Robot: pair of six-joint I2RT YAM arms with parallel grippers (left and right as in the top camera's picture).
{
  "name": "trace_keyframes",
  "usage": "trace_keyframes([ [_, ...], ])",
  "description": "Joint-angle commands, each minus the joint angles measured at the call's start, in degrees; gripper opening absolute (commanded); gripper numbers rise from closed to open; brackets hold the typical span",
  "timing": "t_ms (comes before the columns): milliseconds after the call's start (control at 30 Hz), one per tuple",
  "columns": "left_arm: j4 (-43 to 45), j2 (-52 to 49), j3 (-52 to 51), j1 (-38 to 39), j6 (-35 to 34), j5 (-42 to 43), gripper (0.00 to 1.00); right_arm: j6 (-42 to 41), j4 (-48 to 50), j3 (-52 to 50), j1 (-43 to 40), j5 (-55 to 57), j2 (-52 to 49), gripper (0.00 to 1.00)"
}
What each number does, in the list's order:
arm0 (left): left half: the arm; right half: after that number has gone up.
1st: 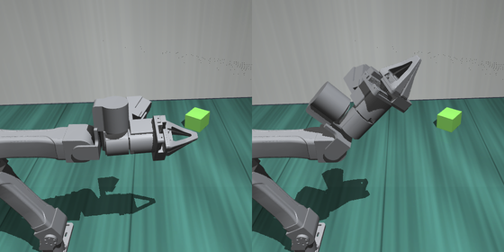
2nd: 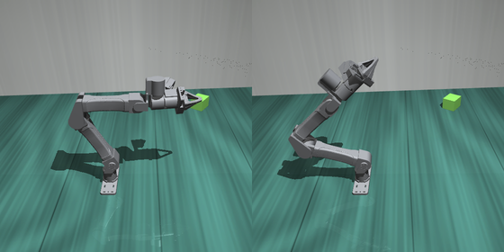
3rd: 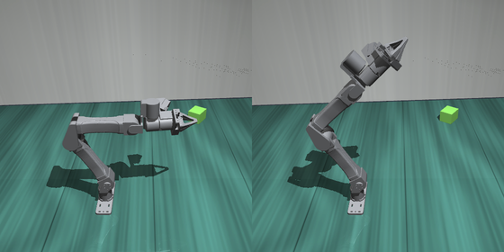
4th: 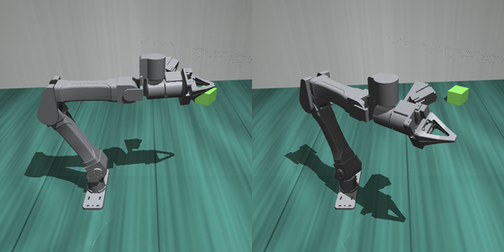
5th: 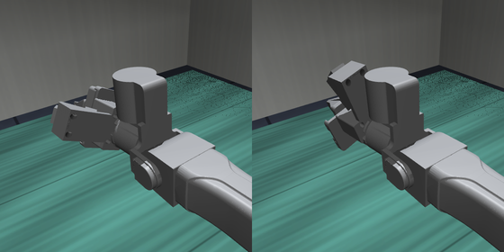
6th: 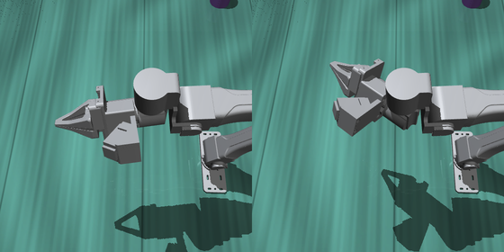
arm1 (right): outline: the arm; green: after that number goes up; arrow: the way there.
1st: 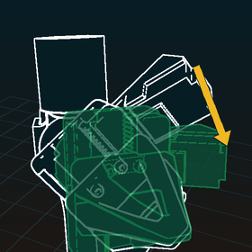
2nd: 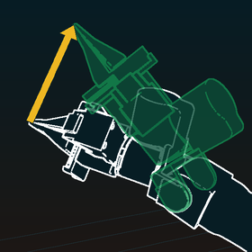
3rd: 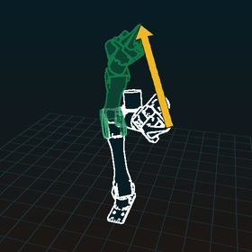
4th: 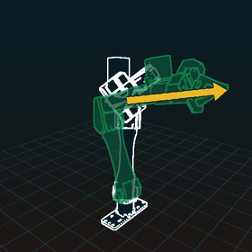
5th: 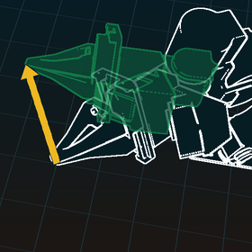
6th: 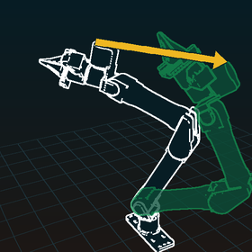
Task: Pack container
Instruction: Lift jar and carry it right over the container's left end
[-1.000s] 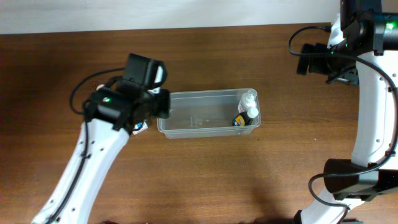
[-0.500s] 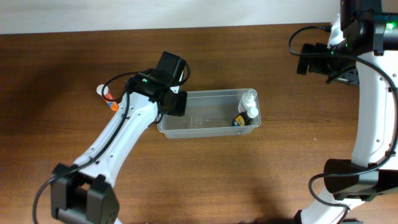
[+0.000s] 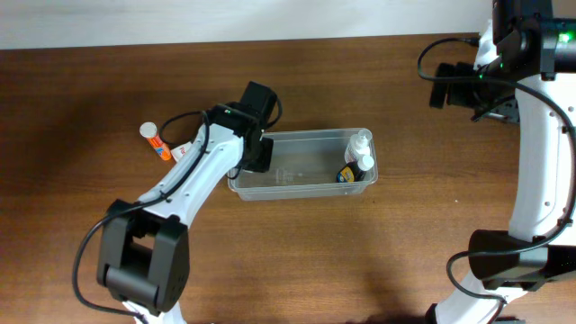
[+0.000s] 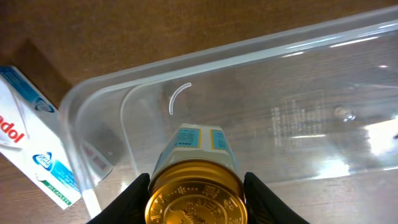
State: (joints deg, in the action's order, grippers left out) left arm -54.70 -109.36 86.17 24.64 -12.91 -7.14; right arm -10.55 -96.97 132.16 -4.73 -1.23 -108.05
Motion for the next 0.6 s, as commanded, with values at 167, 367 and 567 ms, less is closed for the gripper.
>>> trace_keyframes([
  [167,1.62,-3.52,1.25,0.13,-0.31,-1.09,0.18,-0.42,-0.15,0.39,-0.17,-0.28,-0.09,0.98],
  [367,2.93,-5.73,1.22,0.13,-0.31,-1.29,0.18,-0.42,-0.15,0.39,-0.17,-0.28,-0.09,0.98],
  [567,3.76,-6.05,1.22,0.13,-0.31,-1.31,0.18,-0.42,-0.15,0.39,-0.17,-0.28,-0.09,0.98],
])
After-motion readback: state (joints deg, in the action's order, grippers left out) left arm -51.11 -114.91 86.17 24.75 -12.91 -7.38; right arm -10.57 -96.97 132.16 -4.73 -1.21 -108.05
